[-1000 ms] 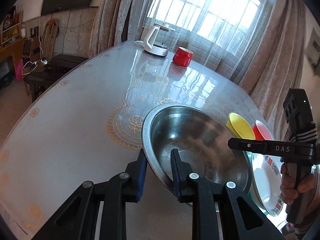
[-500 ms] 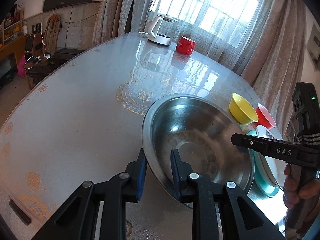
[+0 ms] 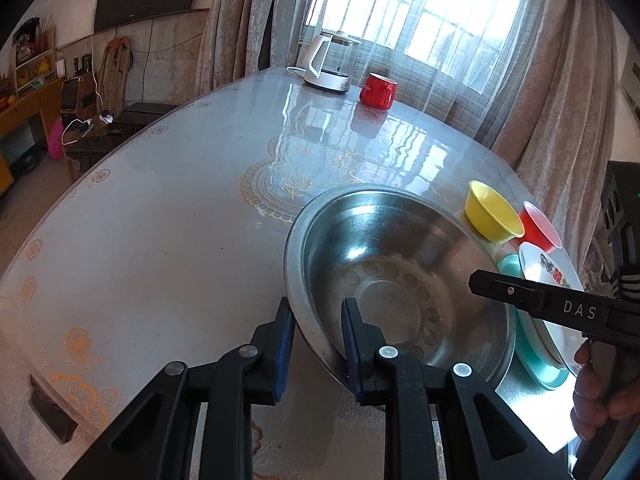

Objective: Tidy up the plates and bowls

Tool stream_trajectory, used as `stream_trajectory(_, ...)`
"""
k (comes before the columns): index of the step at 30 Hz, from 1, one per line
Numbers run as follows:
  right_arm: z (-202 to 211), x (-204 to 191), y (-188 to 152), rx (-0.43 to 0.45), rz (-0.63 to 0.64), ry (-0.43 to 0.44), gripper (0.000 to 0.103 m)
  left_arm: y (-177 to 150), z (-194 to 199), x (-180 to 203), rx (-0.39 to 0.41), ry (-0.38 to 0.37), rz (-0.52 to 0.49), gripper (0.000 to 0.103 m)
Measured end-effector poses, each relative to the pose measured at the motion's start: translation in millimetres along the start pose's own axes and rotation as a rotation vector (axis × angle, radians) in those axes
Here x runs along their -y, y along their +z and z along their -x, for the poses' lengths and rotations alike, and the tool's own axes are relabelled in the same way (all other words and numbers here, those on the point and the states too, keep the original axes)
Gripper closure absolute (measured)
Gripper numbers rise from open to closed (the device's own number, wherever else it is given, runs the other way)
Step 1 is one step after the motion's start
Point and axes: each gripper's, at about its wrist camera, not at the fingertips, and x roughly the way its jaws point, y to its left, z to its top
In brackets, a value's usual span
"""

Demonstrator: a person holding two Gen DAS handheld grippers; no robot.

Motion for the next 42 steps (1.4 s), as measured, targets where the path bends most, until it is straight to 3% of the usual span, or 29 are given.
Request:
stream_trajectory(10,4.2,-3.0,-12.4,0.013,-0.014,0.01,0.07,-7.1,6.1,3.2,0.021,0.027,-0.002,0.079)
stream_trajectory(17,-0.2,2.3,-8.6,0.033,0.006,-0.012,0.084,-4.0,-0.4,8.0,0.026,0.067,-0.027,0.079)
stream_trajectory(26,3.5,7.3,-8.3,0.063,0.003,0.012,0.078,3.5,-7.6,15.5,0.009,0.119,-0.04,0.078)
stream_trajectory(31,17.9,13.9,-9.6,0.117,-0.016,0.035,0.074,3.5,-1.9,24.1,0.049,0.184,-0.083,0.078)
stream_trajectory(42,44.9,34.4,-15.7,0.185,-0.048,0.057,0.072,12.5,15.3,46.3,0.114,0.192,-0.137,0.076)
